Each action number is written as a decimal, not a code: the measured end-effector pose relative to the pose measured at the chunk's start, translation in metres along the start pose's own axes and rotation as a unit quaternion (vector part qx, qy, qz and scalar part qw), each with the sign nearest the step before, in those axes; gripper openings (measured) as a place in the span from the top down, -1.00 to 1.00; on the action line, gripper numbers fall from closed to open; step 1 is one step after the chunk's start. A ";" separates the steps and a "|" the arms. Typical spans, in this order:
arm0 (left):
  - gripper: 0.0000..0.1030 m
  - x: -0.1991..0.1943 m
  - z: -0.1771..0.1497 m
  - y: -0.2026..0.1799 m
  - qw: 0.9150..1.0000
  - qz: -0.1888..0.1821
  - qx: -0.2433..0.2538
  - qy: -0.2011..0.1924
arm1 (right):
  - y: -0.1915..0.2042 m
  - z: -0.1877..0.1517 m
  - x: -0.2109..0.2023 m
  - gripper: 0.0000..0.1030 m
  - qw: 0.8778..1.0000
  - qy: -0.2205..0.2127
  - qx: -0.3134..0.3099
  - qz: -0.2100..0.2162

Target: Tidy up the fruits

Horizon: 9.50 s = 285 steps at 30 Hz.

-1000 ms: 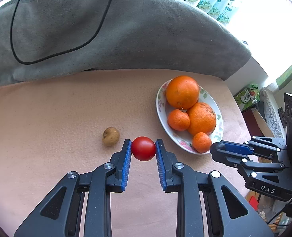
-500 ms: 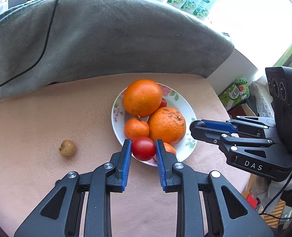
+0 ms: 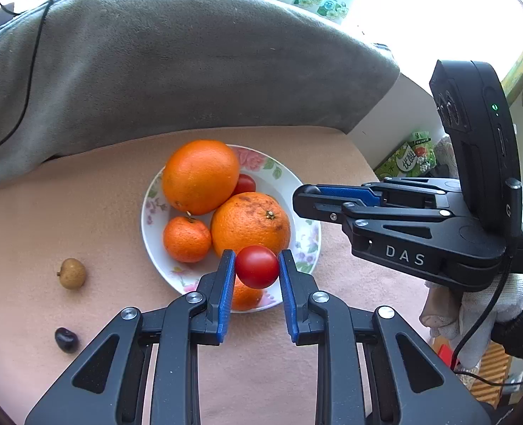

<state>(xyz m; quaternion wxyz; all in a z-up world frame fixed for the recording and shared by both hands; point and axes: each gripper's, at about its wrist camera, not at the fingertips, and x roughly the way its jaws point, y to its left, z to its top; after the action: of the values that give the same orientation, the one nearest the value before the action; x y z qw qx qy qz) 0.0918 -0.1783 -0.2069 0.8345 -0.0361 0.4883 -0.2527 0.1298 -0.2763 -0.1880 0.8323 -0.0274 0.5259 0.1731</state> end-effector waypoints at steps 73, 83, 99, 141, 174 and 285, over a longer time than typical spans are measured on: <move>-0.33 -0.014 -0.017 -0.005 0.999 0.046 0.007 0.001 | -0.025 0.031 -0.009 -0.61 0.999 -0.035 0.035 0.013; -0.33 -0.044 -0.026 0.034 0.998 0.060 -0.022 -0.003 | 0.019 0.041 -0.007 -0.61 0.998 -0.040 0.024 0.037; -0.28 -0.066 -0.071 0.115 0.991 0.085 -0.105 -0.006 | 0.094 0.042 0.021 -0.61 0.997 -0.017 -0.012 0.080; 0.37 -0.041 -0.086 0.166 0.986 0.055 -0.152 0.034 | 0.181 0.045 0.141 0.27 0.989 0.103 -0.072 0.080; 0.55 -0.074 -0.087 0.163 0.990 0.044 -0.136 0.010 | 0.159 0.049 0.086 0.37 0.993 0.052 -0.048 0.090; -0.35 -0.100 -0.005 0.035 0.998 0.025 -0.046 -0.024 | -0.025 0.009 -0.064 -0.38 0.994 -0.048 0.086 0.046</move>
<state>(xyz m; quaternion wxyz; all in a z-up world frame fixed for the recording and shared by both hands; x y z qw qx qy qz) 0.0623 -0.1013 -0.1407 0.8497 -0.0679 0.4796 -0.2082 0.1213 -0.3146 -0.1310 0.8471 0.0769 0.4987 0.1666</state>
